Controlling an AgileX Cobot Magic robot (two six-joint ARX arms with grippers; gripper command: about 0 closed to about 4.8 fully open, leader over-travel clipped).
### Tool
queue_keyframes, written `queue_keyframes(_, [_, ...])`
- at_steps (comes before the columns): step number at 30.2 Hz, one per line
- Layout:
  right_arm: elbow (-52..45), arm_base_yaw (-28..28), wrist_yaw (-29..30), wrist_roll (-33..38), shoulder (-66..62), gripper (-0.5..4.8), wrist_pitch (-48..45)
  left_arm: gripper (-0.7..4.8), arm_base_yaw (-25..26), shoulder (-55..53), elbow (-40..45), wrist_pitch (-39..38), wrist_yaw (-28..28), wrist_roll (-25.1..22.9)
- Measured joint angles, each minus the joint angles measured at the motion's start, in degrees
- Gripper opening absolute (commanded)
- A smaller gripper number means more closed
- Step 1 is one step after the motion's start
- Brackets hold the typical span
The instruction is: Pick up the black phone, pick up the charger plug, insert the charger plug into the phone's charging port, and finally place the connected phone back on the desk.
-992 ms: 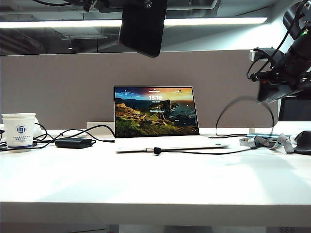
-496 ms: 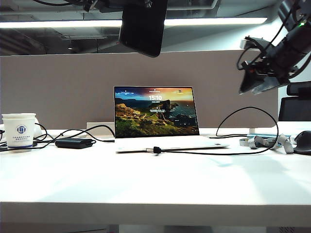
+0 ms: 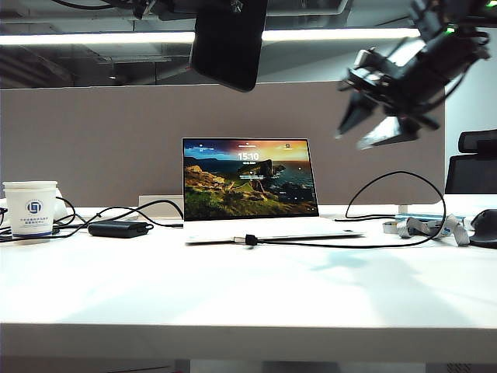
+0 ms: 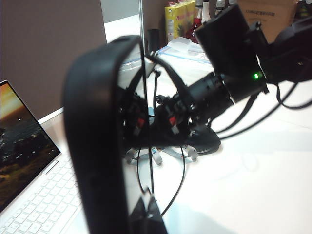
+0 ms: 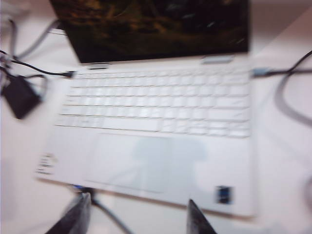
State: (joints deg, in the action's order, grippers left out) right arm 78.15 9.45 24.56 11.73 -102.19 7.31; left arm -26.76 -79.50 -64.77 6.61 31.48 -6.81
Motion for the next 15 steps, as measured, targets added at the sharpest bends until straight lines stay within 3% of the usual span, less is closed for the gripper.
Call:
queue_keyframes(8, [0.02,7.17,-0.48,6.27,-0.59,2.52,-0.55,-0.06,0.0,0.0,0.0,0.0,0.0,0.0])
queue_keyframes(15, [0.02,8.48,-2.47,30.14,-3.74,2.52,-0.74,-0.06,0.0,0.11,0.0,-0.02,-0.02,0.0])
